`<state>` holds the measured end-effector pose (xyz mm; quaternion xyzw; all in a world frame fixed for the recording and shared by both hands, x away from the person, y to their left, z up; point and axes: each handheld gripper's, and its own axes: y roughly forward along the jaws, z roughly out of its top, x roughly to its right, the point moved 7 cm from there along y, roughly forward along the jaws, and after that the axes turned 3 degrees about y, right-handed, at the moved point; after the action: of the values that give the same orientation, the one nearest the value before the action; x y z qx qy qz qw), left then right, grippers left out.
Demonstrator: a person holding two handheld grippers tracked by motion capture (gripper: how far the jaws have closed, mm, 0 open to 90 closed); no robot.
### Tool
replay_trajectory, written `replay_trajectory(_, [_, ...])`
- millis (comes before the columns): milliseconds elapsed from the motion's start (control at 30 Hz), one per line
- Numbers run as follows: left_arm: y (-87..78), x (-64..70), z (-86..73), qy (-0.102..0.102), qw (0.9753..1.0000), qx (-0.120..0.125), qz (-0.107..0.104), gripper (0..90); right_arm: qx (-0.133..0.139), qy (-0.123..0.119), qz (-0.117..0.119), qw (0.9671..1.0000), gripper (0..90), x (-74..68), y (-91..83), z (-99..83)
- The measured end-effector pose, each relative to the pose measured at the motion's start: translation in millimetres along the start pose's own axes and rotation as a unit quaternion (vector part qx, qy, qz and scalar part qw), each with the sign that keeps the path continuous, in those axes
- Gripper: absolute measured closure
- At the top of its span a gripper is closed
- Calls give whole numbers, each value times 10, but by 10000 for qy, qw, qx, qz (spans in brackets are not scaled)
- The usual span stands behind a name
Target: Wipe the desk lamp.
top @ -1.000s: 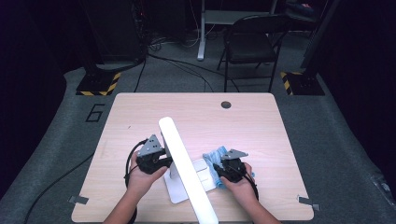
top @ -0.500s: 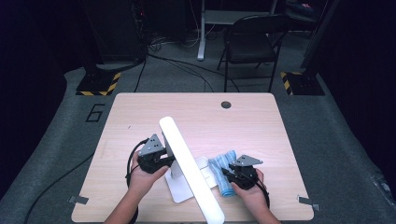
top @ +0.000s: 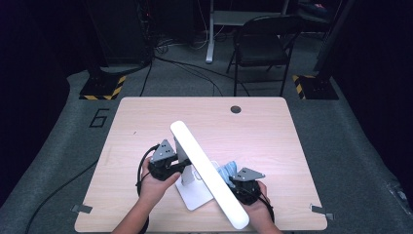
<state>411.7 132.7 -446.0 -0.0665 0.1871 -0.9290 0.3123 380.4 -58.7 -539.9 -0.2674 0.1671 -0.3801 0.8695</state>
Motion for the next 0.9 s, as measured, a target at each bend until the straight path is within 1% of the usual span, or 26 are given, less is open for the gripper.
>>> replay_trajectory(67, [15, -14, 4, -10, 10000, -52, 85, 741, 51, -69, -14, 10000, 667, -11, -9, 27])
replay_trajectory(100, [29, -4, 10, -61, 9999, -29, 111, 741, 53, -129, -36, 9999, 668, -6, -15, 37])
replay_trajectory(133, [45, -6, 20, -23, 9999, -32, 157, 742, 50, -133, -100, 9998, 668, 4, -21, 40])
replay_trajectory(167, [55, 1, 25, -18, 9998, -30, 210, 743, 42, -181, -162, 9997, 669, 46, -23, 43])
replay_trajectory(233, [67, 6, 32, 10, 9997, -37, 260, 746, 10, -28, -256, 9997, 669, 140, -35, 27])
replay_trajectory(300, [72, -2, 34, 1, 9997, -30, 246, 746, 21, 85, -389, 9992, 670, 275, -54, 0])
replay_trajectory(333, [73, -12, 36, 9, 9996, -25, 276, 746, 15, 172, -445, 9989, 670, 327, -63, -16])
replay_trajectory(367, [74, -17, 38, 20, 9996, -28, 297, 747, 7, 270, -523, 9983, 669, 416, -79, -42])
replay_trajectory(400, [73, -29, 40, 47, 9994, -38, 326, 748, -22, 355, -567, 9978, 669, 463, -91, -60])
replay_trajectory(433, [71, -39, 38, 39, 9993, -56, 359, 749, -59, 395, -620, 9973, 669, 548, -116, -85])
replay_trajectory(467, [69, -50, 37, 35, 9993, -65, 355, 749, -54, 507, -664, 9965, 668, 603, -132, -101])
replay_trajectory(533, [66, -66, 34, 20, 9991, -64, 420, 749, -86, 616, -751, 9952, 665, 713, -151, -144])
replay_trajectory(567, [65, -71, 33, 24, 9991, -59, 419, 748, -110, 690, -792, 9944, 664, 753, -156, -175])
replay_trajectory(600, [64, -70, 31, 19, 9992, -46, 407, 748, -149, 754, -802, 9938, 658, 782, -152, -204])
replay_trajectory(633, [64, -66, 30, 12, 9992, -41, 388, 747, -199, 739, -820, 9937, 650, 818, -141, -234])
replay_trajectory(667, [60, -64, 28, 13, 9993, -43, 377, 745, -229, 835, -784, 9932, 641, 827, -131, -258])
replay_trajectory(700, [58, -64, 26, 4, 9993, -36, 362, 744, -242, 845, -757, 9932, 627, 835, -129, -265])
replay_trajectory(733, [58, -67, 23, -24, 9996, 10, 270, 742, -223, 861, -784, 9930, 597, 834, -127, -259])
replay_trajectory(767, [48, -78, 16, -43, 9998, 6, 208, 738, -212, 827, -877, 9925, 556, 837, -134, -247])
replay_trajectory(800, [39, -83, 11, -83, 9999, 2, 124, 733, -144, 841, -937, 9919, 523, 833, -142, -228])
replay_trajectory(833, [36, -86, 10, -119, 9999, 37, -1, 726, -71, 800, -948, 9923, 488, 835, -159, -208])
replay_trajectory(867, [30, -83, 10, -126, 9998, 53, -124, 711, 38, 795, -1001, 9918, 459, 833, -181, -176])
replay_trajectory(900, [21, -79, 9, -88, 9998, 41, -181, 696, 145, 775, -1046, 9914, 442, 830, -204, -140])
